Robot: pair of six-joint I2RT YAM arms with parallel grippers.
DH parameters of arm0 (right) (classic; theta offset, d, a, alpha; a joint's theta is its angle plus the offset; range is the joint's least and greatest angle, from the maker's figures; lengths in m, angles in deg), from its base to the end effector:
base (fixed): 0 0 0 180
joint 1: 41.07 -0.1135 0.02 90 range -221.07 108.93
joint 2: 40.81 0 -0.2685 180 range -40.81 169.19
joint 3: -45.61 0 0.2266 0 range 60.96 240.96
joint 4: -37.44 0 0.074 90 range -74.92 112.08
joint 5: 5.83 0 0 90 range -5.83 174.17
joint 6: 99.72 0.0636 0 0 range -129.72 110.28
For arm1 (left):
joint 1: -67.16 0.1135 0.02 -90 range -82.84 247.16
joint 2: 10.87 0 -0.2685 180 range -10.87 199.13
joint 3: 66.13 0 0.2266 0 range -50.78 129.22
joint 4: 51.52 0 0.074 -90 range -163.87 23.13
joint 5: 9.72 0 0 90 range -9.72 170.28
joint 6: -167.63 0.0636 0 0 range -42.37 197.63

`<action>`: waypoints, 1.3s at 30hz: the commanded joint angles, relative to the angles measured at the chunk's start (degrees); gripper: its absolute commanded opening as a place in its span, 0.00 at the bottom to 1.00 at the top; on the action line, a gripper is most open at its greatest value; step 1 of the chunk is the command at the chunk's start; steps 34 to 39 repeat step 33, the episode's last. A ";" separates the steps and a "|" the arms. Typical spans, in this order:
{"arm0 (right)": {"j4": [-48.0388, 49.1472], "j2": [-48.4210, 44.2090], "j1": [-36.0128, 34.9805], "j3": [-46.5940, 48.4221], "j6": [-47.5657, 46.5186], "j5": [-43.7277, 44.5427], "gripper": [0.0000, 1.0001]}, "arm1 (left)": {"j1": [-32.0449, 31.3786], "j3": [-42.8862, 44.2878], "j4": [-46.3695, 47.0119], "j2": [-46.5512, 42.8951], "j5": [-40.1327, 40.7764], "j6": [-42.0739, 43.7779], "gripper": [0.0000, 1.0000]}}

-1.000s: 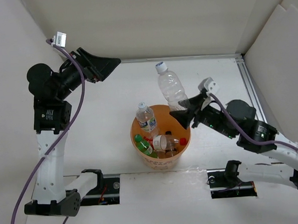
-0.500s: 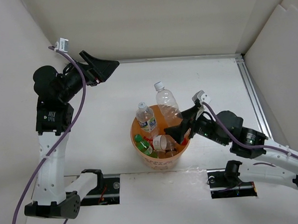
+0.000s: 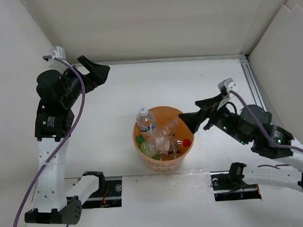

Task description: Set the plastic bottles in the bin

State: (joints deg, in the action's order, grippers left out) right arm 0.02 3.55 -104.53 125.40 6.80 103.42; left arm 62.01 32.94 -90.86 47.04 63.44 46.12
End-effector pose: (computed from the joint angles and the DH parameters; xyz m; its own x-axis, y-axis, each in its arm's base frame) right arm 0.0843 0.1218 0.4279 -0.2132 0.1740 -0.9614 -0.6642 0.6959 0.2732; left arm 0.1804 -0.0348 0.4944 -0.1687 -0.4871 -0.8569 0.3356 0.7890 -0.5145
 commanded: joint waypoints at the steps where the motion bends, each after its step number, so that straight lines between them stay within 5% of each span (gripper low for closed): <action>1: -12.18 -2.43 -0.35 8.66 2.63 13.15 1.00 | 0.23 1.62 -5.08 -3.58 13.10 5.04 1.00; 9: -34.79 -6.21 -0.35 21.07 8.54 22.23 1.00 | 0.23 -5.58 -11.16 -15.34 28.69 8.22 1.00; 19: -43.85 -13.41 -0.35 21.16 13.19 23.73 1.00 | 0.23 -15.70 -16.35 -34.68 28.53 8.22 1.00; 39: -46.05 -17.11 -0.35 18.87 15.39 25.75 1.00 | -0.30 -17.27 -17.14 -34.71 28.97 7.69 1.00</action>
